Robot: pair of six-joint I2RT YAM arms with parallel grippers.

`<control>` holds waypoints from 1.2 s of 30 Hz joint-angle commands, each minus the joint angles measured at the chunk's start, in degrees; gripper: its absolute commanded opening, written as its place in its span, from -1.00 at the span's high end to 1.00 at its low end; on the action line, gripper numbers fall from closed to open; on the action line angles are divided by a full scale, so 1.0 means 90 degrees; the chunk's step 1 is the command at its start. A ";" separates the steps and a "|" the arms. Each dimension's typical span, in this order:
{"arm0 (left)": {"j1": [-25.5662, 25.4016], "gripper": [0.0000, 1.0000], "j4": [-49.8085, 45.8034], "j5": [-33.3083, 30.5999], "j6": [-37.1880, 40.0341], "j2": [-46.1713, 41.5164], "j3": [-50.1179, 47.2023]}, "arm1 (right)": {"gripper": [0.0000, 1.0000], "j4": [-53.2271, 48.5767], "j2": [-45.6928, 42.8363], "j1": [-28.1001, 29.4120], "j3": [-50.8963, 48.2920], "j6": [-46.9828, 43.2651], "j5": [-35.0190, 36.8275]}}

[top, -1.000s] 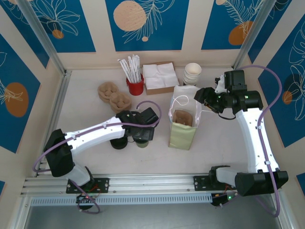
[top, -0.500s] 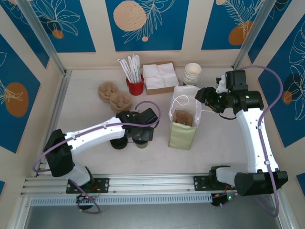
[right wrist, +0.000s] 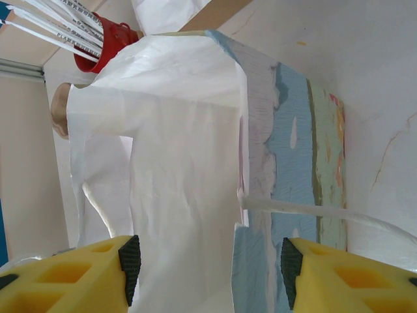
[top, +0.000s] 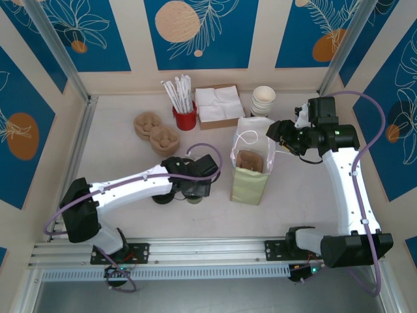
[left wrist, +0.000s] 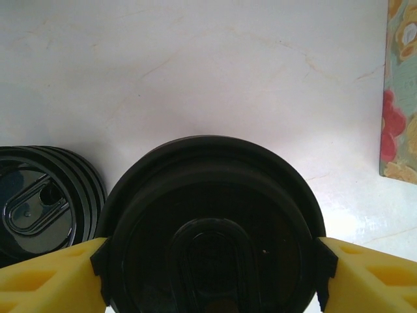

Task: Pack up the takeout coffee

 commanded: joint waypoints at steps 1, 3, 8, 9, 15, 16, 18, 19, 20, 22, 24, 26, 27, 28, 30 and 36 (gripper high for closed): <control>-0.0138 -0.49 -0.0123 -0.0029 -0.0252 0.0007 -0.0310 | -0.22 0.0009 -0.0122 -0.0051 -0.0090 -0.0138 -0.0146; -0.0164 -0.47 -0.0072 -0.0045 -0.0321 0.0007 -0.0391 | -0.22 0.0009 -0.0127 -0.0062 -0.0105 -0.0140 -0.0146; -0.0179 -0.47 0.0092 0.0055 -0.0437 0.0050 -0.0636 | -0.23 0.0009 -0.0151 -0.0080 -0.0144 -0.0149 -0.0156; -0.0179 -0.47 0.0115 0.0089 -0.0458 0.0064 -0.0668 | -0.22 0.0009 -0.0151 -0.0084 -0.0145 -0.0155 -0.0155; -0.0199 -0.50 0.0198 0.0304 -0.0564 0.0182 -0.0835 | -0.22 0.0006 -0.0153 -0.0123 -0.0153 -0.0177 -0.0176; -0.0198 -0.50 0.0222 0.0334 -0.0572 0.0192 -0.0860 | -0.22 0.0009 -0.0151 -0.0129 -0.0156 -0.0179 -0.0185; -0.0201 -0.50 0.0242 0.0391 -0.0593 0.0216 -0.0891 | -0.22 0.0019 -0.0145 -0.0135 -0.0164 -0.0179 -0.0195; -0.0201 -0.50 0.0242 0.0405 -0.0590 0.0245 -0.0899 | -0.22 0.0016 -0.0151 -0.0141 -0.0171 -0.0180 -0.0204; -0.0203 -0.50 0.0233 0.0415 -0.0592 0.0266 -0.0895 | -0.22 0.0028 -0.0150 -0.0139 -0.0174 -0.0172 -0.0214; -0.0206 -0.50 0.0227 0.0423 -0.0589 0.0309 -0.0898 | -0.22 0.0028 -0.0150 -0.0149 -0.0192 -0.0177 -0.0224; -0.0204 -0.50 0.0222 0.0444 -0.0559 0.0378 -0.0885 | -0.22 0.0028 -0.0151 -0.0156 -0.0195 -0.0175 -0.0234; -0.0205 -0.48 0.0203 0.0464 -0.0546 0.0435 -0.0845 | -0.23 0.0028 -0.0151 -0.0159 -0.0200 -0.0188 -0.0248; -0.0206 -0.47 0.0212 0.0464 -0.0534 0.0440 -0.0832 | -0.22 0.0028 -0.0160 -0.0173 -0.0199 -0.0192 -0.0243; -0.0209 -0.44 0.0236 0.0454 -0.0523 0.0428 -0.0834 | -0.22 0.0015 -0.0161 -0.0168 -0.0197 -0.0198 -0.0243; -0.0211 -0.42 0.0304 0.0417 -0.0473 0.0371 -0.0808 | -0.22 0.0019 -0.0161 -0.0178 -0.0197 -0.0198 -0.0252; -0.0198 -0.37 0.0464 0.0189 -0.0241 0.0269 -0.0719 | -0.22 0.0019 -0.0169 -0.0188 -0.0204 -0.0195 -0.0273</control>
